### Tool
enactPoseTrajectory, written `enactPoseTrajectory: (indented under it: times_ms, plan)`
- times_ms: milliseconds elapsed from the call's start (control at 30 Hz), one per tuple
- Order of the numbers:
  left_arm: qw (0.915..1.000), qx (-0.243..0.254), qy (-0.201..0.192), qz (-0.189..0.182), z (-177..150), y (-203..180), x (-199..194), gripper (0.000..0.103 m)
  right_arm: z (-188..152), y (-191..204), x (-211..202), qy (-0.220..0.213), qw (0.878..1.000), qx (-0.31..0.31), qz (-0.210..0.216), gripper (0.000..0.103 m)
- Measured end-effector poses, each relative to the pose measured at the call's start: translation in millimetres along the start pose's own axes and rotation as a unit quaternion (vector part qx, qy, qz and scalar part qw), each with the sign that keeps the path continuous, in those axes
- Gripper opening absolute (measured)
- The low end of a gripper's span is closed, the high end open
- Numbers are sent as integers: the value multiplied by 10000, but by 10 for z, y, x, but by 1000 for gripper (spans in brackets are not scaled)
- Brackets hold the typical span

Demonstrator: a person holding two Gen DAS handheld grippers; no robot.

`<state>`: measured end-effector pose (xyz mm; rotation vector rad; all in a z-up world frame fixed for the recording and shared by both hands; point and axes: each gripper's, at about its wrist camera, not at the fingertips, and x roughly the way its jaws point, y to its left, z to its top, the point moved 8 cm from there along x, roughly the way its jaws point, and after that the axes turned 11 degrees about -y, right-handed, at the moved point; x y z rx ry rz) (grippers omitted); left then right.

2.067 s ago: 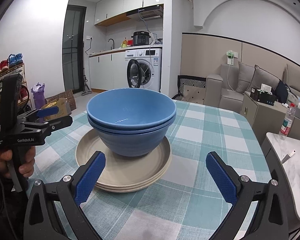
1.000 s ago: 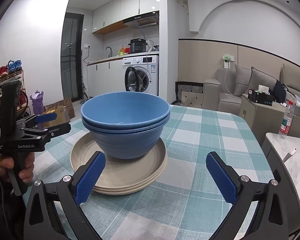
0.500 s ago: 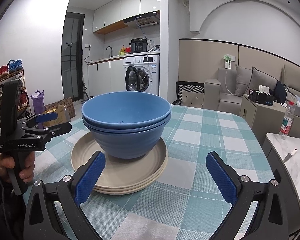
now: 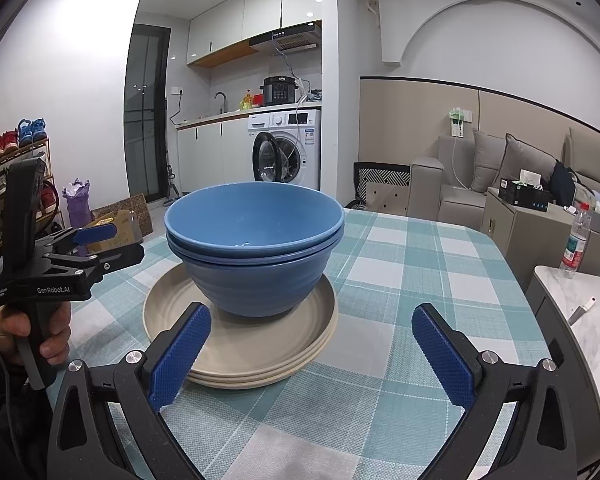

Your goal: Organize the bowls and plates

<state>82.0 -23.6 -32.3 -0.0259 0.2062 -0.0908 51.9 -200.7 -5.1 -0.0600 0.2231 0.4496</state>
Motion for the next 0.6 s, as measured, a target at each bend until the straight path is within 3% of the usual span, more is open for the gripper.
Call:
enactPoseTrajectory:
  times_ms: [600]
  plan:
    - [10000,-1,4,-11,8,6,2,103,-3,1,5,6,10000,4,4,103]
